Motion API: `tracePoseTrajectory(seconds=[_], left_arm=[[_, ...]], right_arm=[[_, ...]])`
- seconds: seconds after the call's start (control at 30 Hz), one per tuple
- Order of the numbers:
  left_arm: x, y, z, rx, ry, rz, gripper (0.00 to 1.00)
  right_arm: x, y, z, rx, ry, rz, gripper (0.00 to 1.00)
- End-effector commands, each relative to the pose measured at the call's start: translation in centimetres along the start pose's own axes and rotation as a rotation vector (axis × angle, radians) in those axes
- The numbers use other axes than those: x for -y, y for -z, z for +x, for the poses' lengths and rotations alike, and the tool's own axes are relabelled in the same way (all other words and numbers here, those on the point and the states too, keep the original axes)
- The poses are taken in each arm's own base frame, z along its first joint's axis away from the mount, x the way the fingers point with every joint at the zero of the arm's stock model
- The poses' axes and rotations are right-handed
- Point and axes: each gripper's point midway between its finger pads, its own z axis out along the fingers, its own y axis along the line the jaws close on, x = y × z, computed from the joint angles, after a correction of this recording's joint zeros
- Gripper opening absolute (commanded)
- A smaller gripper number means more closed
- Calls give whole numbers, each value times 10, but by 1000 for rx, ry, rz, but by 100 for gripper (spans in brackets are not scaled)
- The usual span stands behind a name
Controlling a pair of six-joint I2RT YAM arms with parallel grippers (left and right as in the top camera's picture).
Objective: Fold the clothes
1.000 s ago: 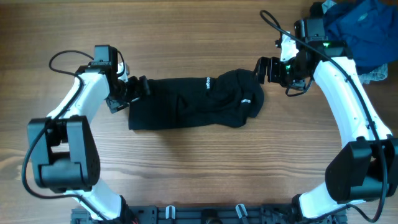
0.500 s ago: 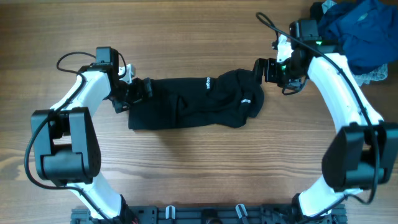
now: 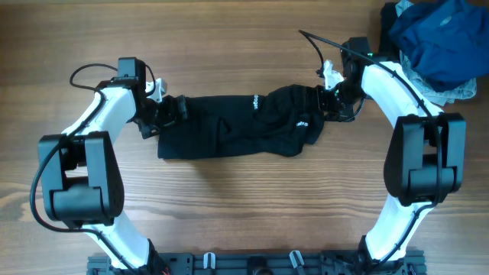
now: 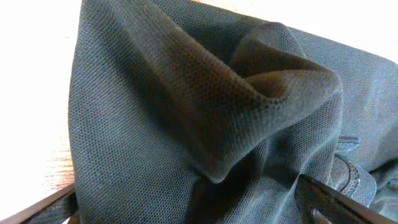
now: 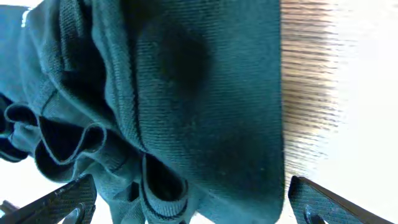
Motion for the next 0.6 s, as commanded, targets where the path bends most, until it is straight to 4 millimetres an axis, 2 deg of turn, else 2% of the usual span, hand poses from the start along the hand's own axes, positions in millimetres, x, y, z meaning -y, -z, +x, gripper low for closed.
tracePoseTrajectory(seconds=[0.0,0.2,0.4,0.57], left_arm=[[-6,-21,14,-71,1,11,100],[-6,-21,13,-71,1,11,100],[-2,-21,14,-77,2,36,100],[-2,-20,14,-77,2,37,100]], right_arm=[[-1,-13,4,-37,18,-38,100],[-9,-28,18,-68,45,-128,100],[-42,-43,27,-28,59,-400,100],[-57,-57,30,-46,55,-375,100]])
